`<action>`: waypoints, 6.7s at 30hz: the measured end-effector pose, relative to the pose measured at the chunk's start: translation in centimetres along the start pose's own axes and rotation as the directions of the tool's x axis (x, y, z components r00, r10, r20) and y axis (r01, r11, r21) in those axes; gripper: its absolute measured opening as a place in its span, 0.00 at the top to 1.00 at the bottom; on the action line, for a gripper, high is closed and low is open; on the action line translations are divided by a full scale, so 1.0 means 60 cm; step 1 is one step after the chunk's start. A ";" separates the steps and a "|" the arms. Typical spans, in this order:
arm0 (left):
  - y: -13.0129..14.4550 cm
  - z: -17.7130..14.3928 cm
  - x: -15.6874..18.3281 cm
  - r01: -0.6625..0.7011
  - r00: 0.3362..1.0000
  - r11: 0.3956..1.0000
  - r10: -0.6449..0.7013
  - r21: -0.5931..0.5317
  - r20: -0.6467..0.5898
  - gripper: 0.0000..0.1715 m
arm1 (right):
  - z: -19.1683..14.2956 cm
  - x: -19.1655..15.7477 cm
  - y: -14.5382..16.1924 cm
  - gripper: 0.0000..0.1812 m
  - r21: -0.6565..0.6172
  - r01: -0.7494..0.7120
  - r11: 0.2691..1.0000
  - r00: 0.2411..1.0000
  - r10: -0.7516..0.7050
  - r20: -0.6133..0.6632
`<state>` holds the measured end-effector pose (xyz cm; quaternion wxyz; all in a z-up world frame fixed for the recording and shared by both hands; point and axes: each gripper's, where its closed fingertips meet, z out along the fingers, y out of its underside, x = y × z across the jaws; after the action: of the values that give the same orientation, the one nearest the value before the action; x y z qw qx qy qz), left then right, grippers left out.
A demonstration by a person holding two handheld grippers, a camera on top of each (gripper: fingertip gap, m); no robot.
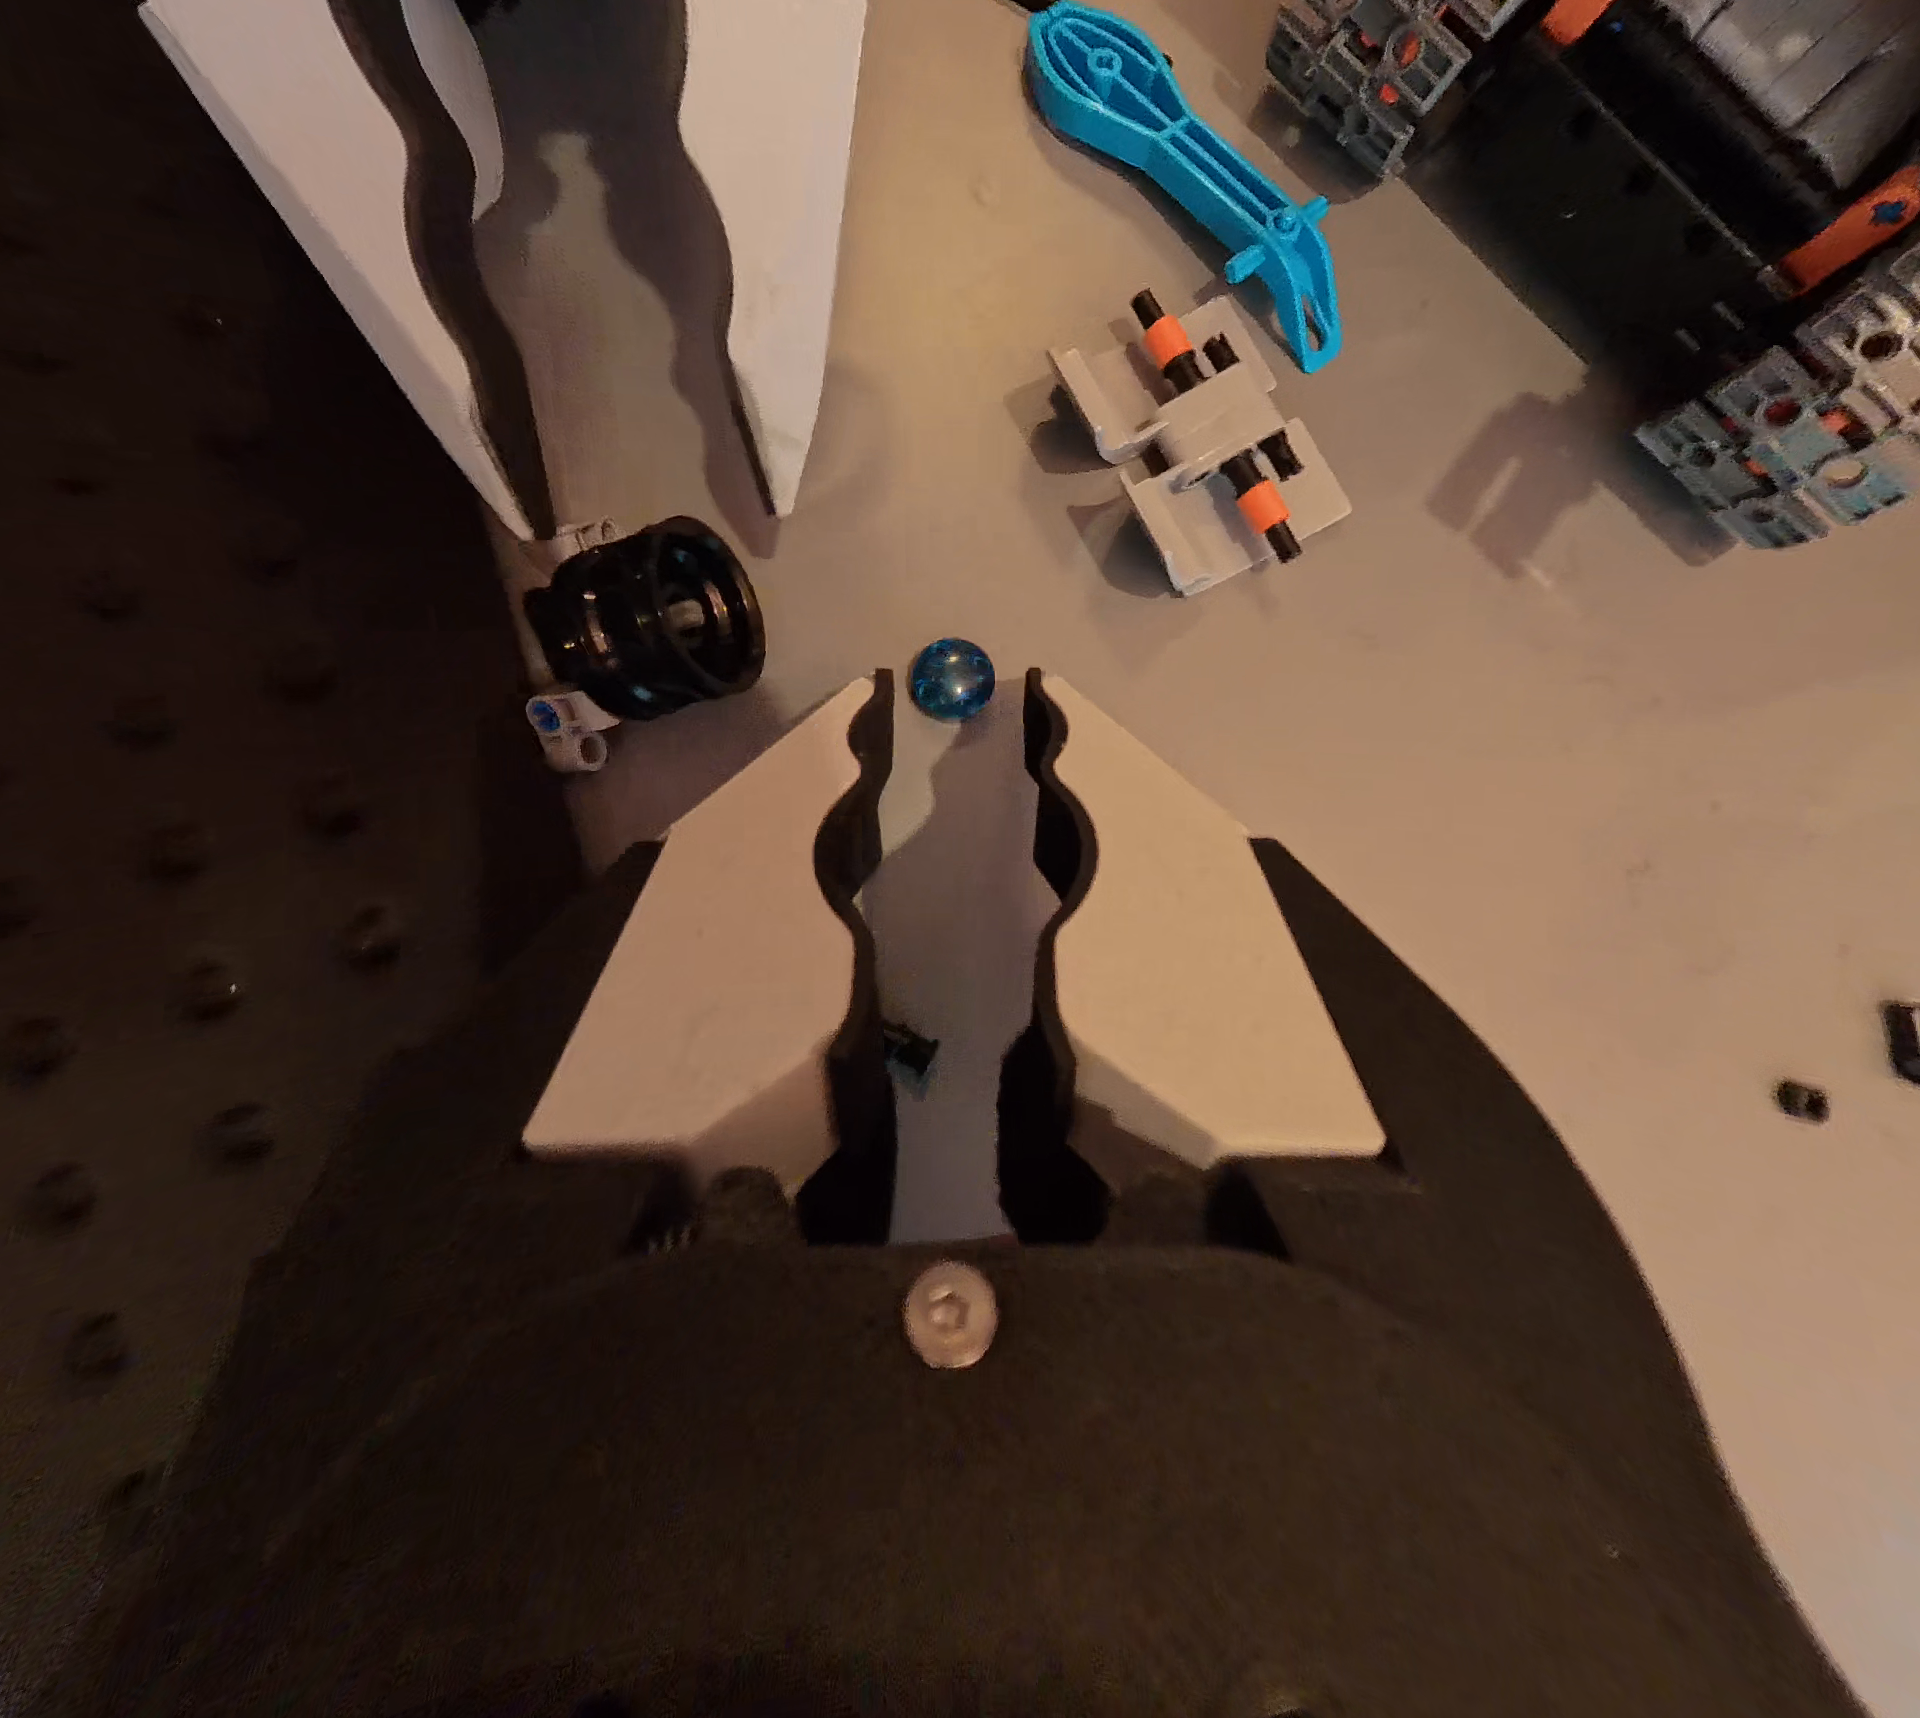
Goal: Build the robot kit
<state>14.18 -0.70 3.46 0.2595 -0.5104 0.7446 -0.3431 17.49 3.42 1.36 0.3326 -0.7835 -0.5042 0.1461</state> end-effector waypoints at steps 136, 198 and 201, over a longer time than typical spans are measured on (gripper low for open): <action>-0.115 -0.058 -0.077 -0.010 0.984 0.930 -0.055 0.368 0.167 1.00 | -0.112 0.019 -0.121 0.97 0.506 -0.288 0.813 0.946 0.160 0.282; -0.028 -0.002 -0.046 0.204 0.978 0.964 -0.192 0.170 -0.083 0.82 | -0.042 -0.007 -0.048 0.98 0.141 -0.392 0.909 0.784 0.250 0.569; -0.026 -0.003 -0.052 0.224 0.974 0.960 -0.213 0.170 -0.080 0.84 | -0.044 -0.003 -0.048 0.98 0.113 -0.464 0.879 0.734 0.309 0.605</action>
<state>16.01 1.88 4.89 0.2416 -0.5536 0.6577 -0.4502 16.90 3.05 5.22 0.2266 -0.7415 -0.3812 0.5035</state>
